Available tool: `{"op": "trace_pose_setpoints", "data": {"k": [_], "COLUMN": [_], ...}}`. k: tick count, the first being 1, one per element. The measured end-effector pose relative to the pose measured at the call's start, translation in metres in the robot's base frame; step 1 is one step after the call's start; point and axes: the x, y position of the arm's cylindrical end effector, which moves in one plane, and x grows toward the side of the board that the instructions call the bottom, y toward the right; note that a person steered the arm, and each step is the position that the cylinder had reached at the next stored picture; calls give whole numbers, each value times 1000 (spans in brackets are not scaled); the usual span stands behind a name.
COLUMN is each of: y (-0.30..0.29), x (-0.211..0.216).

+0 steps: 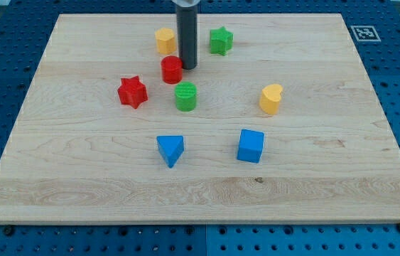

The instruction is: Push the green star above the green circle

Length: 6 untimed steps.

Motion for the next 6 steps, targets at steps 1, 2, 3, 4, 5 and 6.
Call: {"op": "trace_pose_setpoints", "data": {"k": [1, 2, 3, 4, 5, 6], "y": [-37, -55, 0, 67, 130, 150], "x": [10, 14, 14, 14, 8, -33]}}
